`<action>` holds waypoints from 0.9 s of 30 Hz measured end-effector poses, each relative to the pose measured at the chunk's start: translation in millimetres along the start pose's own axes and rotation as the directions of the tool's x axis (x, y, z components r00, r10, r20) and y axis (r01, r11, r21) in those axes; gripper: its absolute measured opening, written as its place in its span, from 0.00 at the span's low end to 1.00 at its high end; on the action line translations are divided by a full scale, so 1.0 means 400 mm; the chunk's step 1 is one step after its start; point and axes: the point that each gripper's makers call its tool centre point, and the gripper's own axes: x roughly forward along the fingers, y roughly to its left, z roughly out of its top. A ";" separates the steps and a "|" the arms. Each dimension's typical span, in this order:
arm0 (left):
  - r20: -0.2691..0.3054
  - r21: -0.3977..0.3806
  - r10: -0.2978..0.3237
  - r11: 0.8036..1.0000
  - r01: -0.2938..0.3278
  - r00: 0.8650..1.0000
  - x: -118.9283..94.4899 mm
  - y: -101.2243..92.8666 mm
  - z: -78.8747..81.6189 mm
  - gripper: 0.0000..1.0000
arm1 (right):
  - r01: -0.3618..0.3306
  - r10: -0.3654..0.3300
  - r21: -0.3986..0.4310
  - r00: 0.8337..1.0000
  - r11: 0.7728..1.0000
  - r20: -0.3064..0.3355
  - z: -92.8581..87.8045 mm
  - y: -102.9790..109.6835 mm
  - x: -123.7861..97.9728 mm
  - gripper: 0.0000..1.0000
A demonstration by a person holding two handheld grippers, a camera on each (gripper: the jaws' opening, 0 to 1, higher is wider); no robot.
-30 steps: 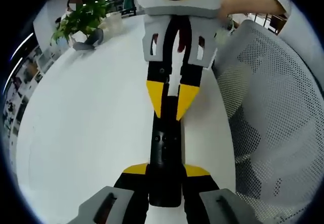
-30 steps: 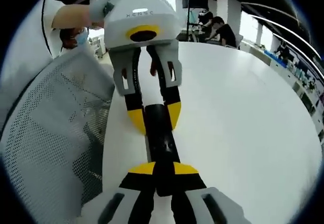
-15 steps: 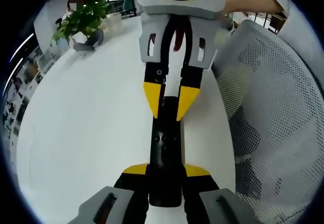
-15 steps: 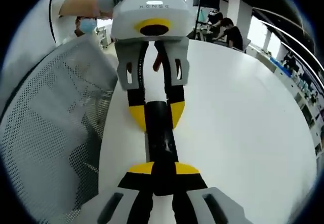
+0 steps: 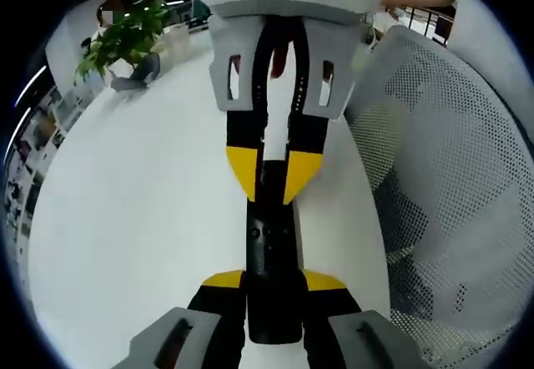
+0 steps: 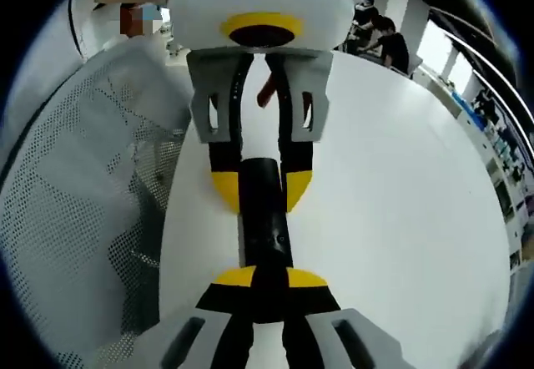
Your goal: Press the specified remote control buttons in sequence, fully releasing each button before pressing the next.
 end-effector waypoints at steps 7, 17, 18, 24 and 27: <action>0.008 -0.010 0.001 1.000 -0.001 1.000 0.000 0.001 -0.001 0.24 | -0.039 0.039 0.004 0.997 0.999 0.074 -0.003 -0.002 0.003 0.08; 0.028 -0.021 0.001 1.000 0.000 1.000 -0.001 -0.002 0.001 0.24 | -0.093 0.078 -0.082 0.982 0.992 -0.173 -0.002 0.011 0.017 0.07; 0.031 -0.021 0.001 1.000 0.000 1.000 -0.001 -0.002 0.000 0.24 | -0.099 0.090 -0.035 0.976 0.994 -0.199 -0.002 0.009 0.018 0.07; 0.041 -0.034 0.006 0.999 -0.004 0.999 0.000 -0.002 0.002 0.24 | 0.002 0.022 0.156 0.989 0.988 -0.149 0.004 0.003 0.018 0.06; 0.040 -0.036 0.010 0.999 -0.008 0.999 0.000 -0.002 0.002 0.24 | 0.033 -0.023 0.158 0.998 0.987 -0.065 0.009 0.000 0.014 0.05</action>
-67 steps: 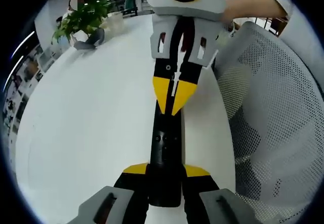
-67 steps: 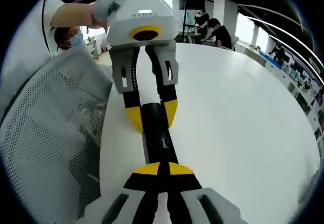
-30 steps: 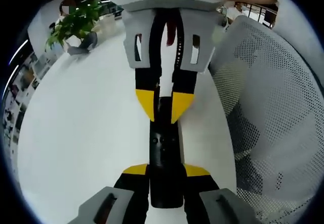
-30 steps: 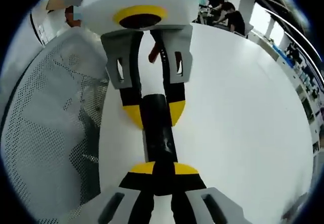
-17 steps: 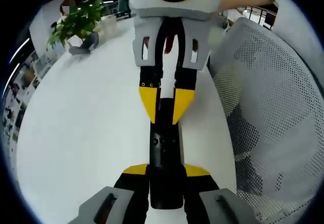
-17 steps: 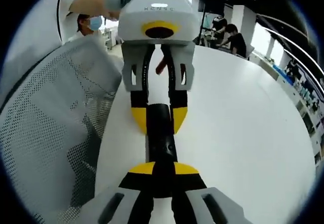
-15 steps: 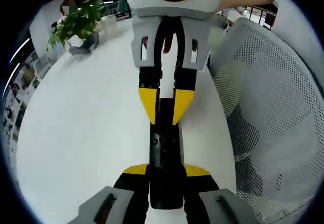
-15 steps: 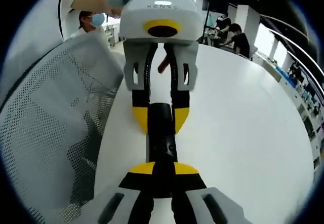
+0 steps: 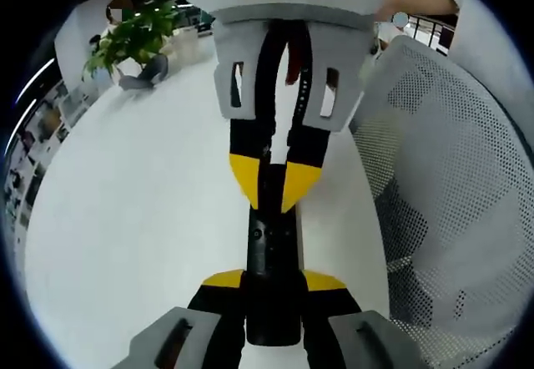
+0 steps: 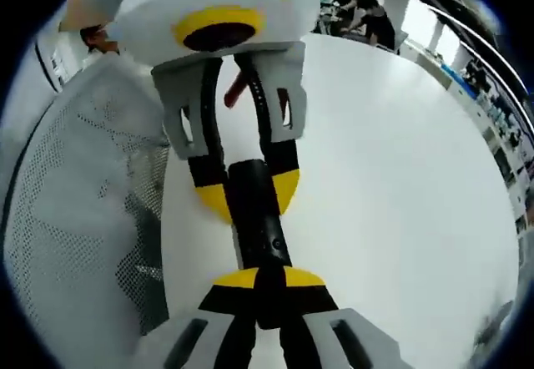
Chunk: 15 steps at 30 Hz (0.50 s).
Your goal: Press the specified remote control buttons in sequence, fully releasing each button before pressing the next.
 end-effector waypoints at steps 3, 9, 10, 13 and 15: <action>0.002 0.003 -0.002 1.000 0.002 1.000 0.000 0.000 0.000 0.24 | 0.015 -0.010 -0.095 0.999 0.995 0.053 -0.001 0.005 -0.004 0.06; 0.000 0.003 -0.001 1.000 0.001 1.000 0.000 0.000 0.000 0.24 | -0.057 0.061 -0.245 0.998 0.968 0.010 0.001 0.009 0.001 0.05; -0.001 0.004 -0.001 1.000 0.001 1.000 0.000 0.000 0.000 0.24 | -0.076 0.075 -0.267 0.997 0.961 -0.014 0.001 0.010 0.002 0.05; 0.001 0.003 -0.002 1.000 0.002 1.000 0.000 0.001 0.000 0.24 | -0.112 0.100 -0.247 0.993 0.963 -0.061 0.003 0.007 0.004 0.05; 0.001 0.002 -0.003 1.000 0.003 1.000 -0.001 0.001 0.000 0.24 | -0.127 0.112 -0.173 0.990 0.977 -0.089 0.003 0.004 0.006 0.05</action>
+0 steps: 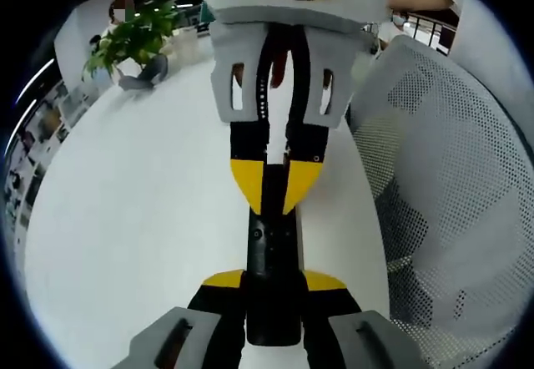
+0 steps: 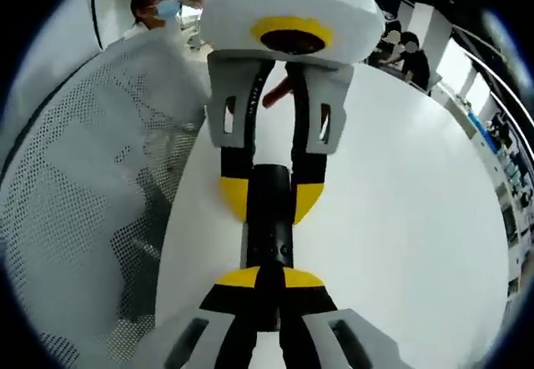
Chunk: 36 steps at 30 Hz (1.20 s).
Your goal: Press the specified remote control buttons in sequence, fully releasing each button before pressing the next.
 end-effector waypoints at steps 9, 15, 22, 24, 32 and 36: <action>0.005 -0.003 0.001 1.000 -0.001 1.000 0.000 0.001 0.000 0.24 | 0.066 -0.066 -0.008 0.997 0.998 -0.032 0.004 0.003 -0.004 0.05; 0.001 -0.004 0.004 1.000 -0.004 1.000 0.000 0.000 0.000 0.24 | 0.052 -0.048 -0.168 0.998 0.984 0.033 0.004 0.011 -0.005 0.04; 0.001 -0.004 0.003 1.000 -0.003 1.000 -0.001 -0.001 0.000 0.24 | 0.026 -0.026 -0.011 1.000 1.000 0.001 0.008 0.006 -0.003 0.03; 0.002 -0.004 0.003 1.000 -0.003 1.000 -0.001 -0.001 -0.001 0.24 | 0.040 -0.039 0.013 0.999 0.999 -0.019 0.009 0.002 -0.002 0.03; -0.002 -0.006 0.002 1.000 -0.002 1.000 -0.001 0.000 -0.001 0.24 | 0.114 -0.114 0.154 0.993 0.981 -0.009 0.012 0.000 -0.004 0.02; 0.006 -0.021 0.004 1.000 -0.004 1.000 -0.001 0.000 -0.001 0.24 | 0.138 -0.143 0.088 0.988 0.987 0.057 0.013 0.003 -0.008 0.02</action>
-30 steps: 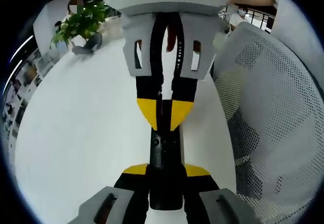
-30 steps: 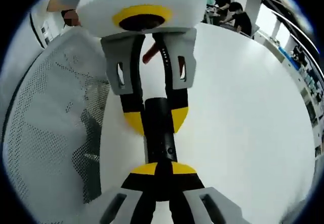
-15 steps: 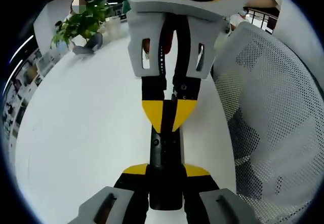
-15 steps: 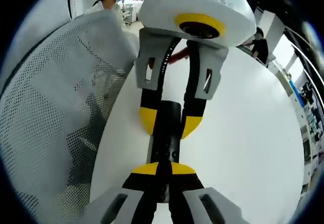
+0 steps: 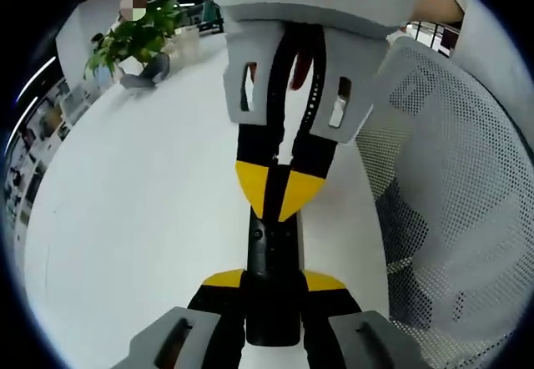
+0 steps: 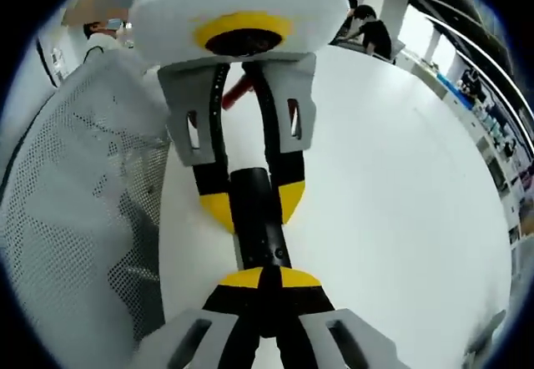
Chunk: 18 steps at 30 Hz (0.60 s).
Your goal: Press the specified remote control buttons in sequence, fully releasing each button before pressing the next.
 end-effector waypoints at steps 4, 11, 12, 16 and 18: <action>-0.003 -0.004 0.002 1.000 -0.002 1.000 0.000 0.001 0.000 0.24 | 0.006 -0.005 -0.052 1.000 0.999 0.012 0.001 0.001 0.002 0.01; -0.012 -0.013 0.007 1.000 -0.007 1.000 0.001 0.001 0.001 0.24 | -0.050 0.050 -0.038 0.999 0.998 0.003 -0.001 0.000 -0.001 0.00; -0.009 -0.015 0.007 1.000 -0.007 1.000 0.001 0.001 0.001 0.24 | -0.054 0.054 -0.032 0.999 0.998 0.004 -0.001 0.002 -0.001 0.00; 0.001 -0.017 0.007 1.000 -0.007 1.000 0.001 0.001 0.001 0.24 | -0.069 0.069 -0.031 0.998 0.997 -0.005 -0.001 -0.001 0.004 0.00; -0.004 -0.011 0.006 1.000 -0.006 1.000 0.001 0.000 0.002 0.24 | -0.081 0.080 -0.043 0.996 0.996 -0.028 -0.002 -0.002 0.007 0.00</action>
